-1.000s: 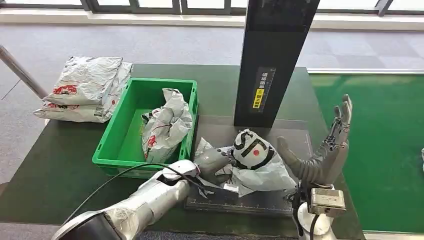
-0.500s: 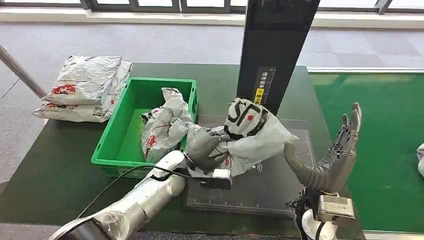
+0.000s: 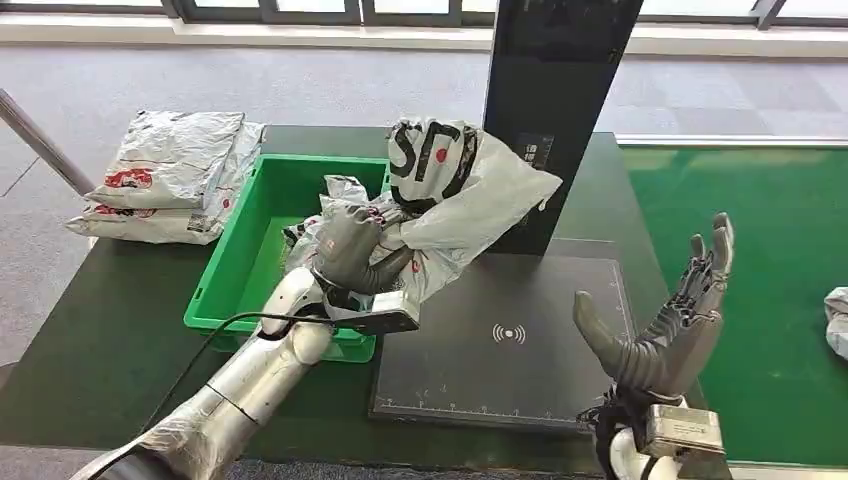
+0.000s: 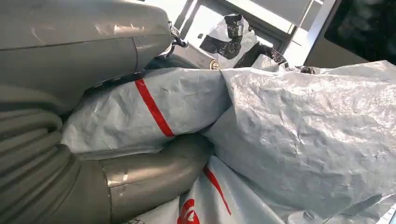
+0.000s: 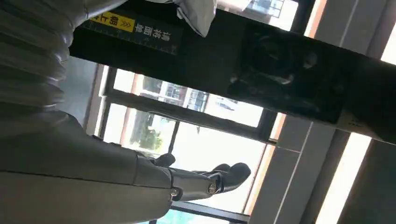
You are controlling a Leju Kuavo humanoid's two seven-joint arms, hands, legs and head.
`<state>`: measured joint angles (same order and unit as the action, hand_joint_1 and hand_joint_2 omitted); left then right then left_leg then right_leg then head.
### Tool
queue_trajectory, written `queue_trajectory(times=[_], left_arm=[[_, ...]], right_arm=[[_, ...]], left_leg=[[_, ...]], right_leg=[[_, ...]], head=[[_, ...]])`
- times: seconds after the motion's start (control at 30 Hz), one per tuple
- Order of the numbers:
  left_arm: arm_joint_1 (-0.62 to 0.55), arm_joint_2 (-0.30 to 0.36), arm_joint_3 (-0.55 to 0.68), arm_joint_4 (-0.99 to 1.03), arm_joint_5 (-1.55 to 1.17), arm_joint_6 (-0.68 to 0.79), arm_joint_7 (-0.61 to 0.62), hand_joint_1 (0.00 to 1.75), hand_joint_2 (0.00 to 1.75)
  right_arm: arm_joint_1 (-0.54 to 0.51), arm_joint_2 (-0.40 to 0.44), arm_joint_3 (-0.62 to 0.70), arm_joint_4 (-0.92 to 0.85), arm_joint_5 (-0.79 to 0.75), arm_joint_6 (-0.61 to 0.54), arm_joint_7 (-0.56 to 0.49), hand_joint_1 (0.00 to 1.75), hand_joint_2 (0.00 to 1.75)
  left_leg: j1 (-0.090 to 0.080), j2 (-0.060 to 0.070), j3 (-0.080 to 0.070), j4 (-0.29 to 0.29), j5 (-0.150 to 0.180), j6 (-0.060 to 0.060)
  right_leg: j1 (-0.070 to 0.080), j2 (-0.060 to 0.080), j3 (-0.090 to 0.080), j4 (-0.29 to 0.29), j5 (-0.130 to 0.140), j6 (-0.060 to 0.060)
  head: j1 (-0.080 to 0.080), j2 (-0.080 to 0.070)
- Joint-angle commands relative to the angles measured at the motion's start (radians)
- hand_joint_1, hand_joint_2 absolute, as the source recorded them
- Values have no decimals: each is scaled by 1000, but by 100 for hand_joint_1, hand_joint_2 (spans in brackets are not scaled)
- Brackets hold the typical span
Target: Moved the parcel from conveyor to table for the left to box.
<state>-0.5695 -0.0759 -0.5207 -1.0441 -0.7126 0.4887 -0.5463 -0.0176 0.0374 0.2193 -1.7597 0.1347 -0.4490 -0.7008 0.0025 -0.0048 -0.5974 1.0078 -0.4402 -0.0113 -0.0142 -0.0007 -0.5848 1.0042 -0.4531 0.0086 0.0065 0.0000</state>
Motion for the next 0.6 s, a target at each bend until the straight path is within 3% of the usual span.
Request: queue_trajectory(times=[0.03, 0.13, 0.3, 0.4, 0.43, 0.5, 0.6], left_arm=[[33, 34, 94, -109, 36, 73, 9, 175, 175], [48, 62, 184, -257, 82, 38, 37, 175, 175], [70, 91, 321, -278, 105, 70, 52, 175, 175], [40, 88, 381, -165, 86, 52, 109, 175, 175], [25, 96, 421, -29, 88, 19, 163, 175, 175], [-25, 97, 468, 179, 87, -5, 151, 175, 175], [-38, 101, 492, 298, 70, 16, 138, 175, 175]], right_arm=[[-2, -16, 10, -1, -23, 19, 3, 0, 175], [7, -4, -19, -14, -33, 52, 3, 0, 175], [43, 14, -72, -51, -55, 99, 3, 0, 175], [65, 31, -103, -68, -64, 131, 3, 0, 175], [98, 33, -114, -89, -70, 147, 3, 0, 175], [115, 43, -136, -90, -70, 181, 3, 0, 175], [123, 46, -139, -96, -68, 181, 3, 0, 175]], left_leg=[[0, 2, 1, -1, 0, 0], [1, 3, -1, 1, -1, 0], [1, 5, 1, -1, -1, -1], [1, 2, 1, -1, 0, 0], [1, 2, 1, -1, 0, 0], [1, 1, 3, -2, 0, 0], [0, 0, 4, -4, 1, 0]], right_leg=[[0, 1, 0, -1, 0, 0], [1, 3, -2, 0, 0, -1], [2, 4, -1, -1, 1, -1], [1, 2, 0, -1, 0, -1], [1, 1, 0, -1, 0, -1], [1, 0, 2, -2, 0, -1], [1, 0, 3, -3, 0, -1]], head=[[0, 0], [0, 0], [0, 0], [0, 0], [0, 0], [0, 0], [0, 0]])
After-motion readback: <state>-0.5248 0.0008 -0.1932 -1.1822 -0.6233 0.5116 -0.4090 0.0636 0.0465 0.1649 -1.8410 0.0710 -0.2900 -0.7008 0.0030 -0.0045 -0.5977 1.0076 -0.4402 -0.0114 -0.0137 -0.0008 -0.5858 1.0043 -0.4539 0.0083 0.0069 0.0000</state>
